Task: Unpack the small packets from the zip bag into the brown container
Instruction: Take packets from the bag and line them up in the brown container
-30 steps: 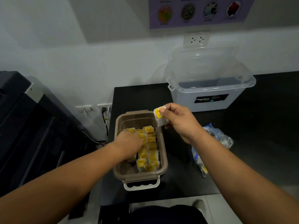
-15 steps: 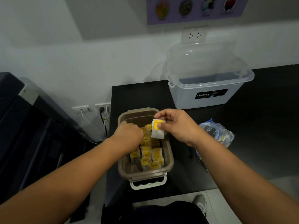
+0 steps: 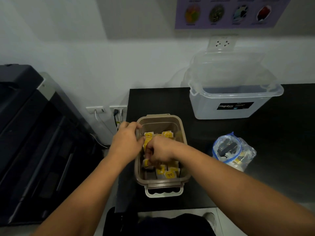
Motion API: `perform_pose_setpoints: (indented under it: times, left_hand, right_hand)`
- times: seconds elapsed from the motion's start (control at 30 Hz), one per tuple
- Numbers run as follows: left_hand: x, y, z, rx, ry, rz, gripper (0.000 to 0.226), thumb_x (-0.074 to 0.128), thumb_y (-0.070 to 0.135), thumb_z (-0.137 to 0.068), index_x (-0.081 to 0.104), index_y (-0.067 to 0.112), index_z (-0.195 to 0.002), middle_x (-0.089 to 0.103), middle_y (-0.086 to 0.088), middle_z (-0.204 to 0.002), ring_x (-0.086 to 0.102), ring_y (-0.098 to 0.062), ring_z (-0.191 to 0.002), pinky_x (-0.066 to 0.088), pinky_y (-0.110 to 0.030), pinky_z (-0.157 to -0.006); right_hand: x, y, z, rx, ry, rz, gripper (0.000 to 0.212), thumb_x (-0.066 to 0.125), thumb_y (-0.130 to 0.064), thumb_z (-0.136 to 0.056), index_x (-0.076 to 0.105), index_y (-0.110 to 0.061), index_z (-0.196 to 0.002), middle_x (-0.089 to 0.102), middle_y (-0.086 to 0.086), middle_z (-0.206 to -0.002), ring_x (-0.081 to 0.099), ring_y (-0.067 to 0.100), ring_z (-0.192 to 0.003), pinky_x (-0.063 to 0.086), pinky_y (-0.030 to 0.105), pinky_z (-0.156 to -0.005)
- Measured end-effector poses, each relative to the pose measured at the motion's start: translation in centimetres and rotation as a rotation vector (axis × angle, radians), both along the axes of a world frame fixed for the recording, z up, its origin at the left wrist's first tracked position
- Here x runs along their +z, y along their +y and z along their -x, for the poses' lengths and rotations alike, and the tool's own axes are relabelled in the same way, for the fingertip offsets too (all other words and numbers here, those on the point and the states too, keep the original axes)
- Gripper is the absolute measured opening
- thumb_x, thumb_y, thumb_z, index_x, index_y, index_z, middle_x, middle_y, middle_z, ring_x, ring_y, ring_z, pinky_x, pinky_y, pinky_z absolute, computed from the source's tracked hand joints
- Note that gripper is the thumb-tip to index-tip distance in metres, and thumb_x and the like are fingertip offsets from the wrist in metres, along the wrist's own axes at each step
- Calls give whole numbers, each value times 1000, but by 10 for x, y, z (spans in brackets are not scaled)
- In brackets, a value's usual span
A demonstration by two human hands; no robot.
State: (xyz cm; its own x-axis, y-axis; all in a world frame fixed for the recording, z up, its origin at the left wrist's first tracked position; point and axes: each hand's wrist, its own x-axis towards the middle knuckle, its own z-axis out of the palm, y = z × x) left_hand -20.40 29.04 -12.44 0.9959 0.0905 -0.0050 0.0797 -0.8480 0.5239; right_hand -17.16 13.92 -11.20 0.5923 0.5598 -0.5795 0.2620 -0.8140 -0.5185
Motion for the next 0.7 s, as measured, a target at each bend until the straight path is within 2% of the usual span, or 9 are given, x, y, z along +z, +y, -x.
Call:
perform_pose_setpoints:
  times: [0.1,0.2,0.33,0.47,0.53,0.6,0.7]
  left_hand:
    - [-5,-1,2,36,-34,36,41,73,28,-89,58,24,-127,50,0,-128,60,-23,-107,50,-34,-89]
    - [-7,-1,2,62,-28,47,40,72,29,-90,58,27,-127,49,1,-128,60,-23,-107,51,-35,-88]
    - [-9,-1,2,77,-29,59,40,72,30,-89,56,30,-126,50,3,-125,60,-23,-105,52,-38,-88]
    - [-10,0,3,73,-26,85,41,71,29,-89,55,30,-127,51,3,-124,60,-22,-105,53,-40,-88]
    - [-11,0,4,72,-21,96,42,71,30,-89,54,31,-128,51,3,-125,60,-22,-106,53,-41,-89]
    - [-12,0,4,73,-13,105,42,71,30,-89,53,33,-128,51,4,-125,59,-22,-107,53,-42,-91]
    - [-12,1,4,73,2,122,43,70,29,-89,52,34,-128,50,5,-124,59,-21,-108,53,-42,-92]
  right_hand:
    - [-15,13,0,40,-63,151,20,69,-19,-95,72,-12,-113,71,10,-113,67,26,-103,57,40,-93]
    - [-23,22,2,80,-137,241,23,67,-22,-97,71,-10,-116,69,12,-112,64,27,-100,52,35,-85]
    - [-27,30,6,88,-237,311,32,78,-18,-88,66,-11,-117,64,8,-101,62,25,-90,52,36,-77]
    - [-33,30,9,128,-327,331,34,75,-15,-89,62,-12,-120,65,11,-112,65,28,-100,55,38,-79]
    - [-36,28,10,150,-378,332,35,75,-19,-89,63,-12,-121,66,11,-115,66,28,-101,57,39,-81]
    - [-40,27,12,191,-450,349,51,76,-31,-88,57,-12,-131,61,12,-123,62,29,-109,57,41,-86]
    - [-48,29,13,267,-542,456,95,79,-44,-83,29,-6,-153,44,18,-141,47,35,-129,49,49,-102]
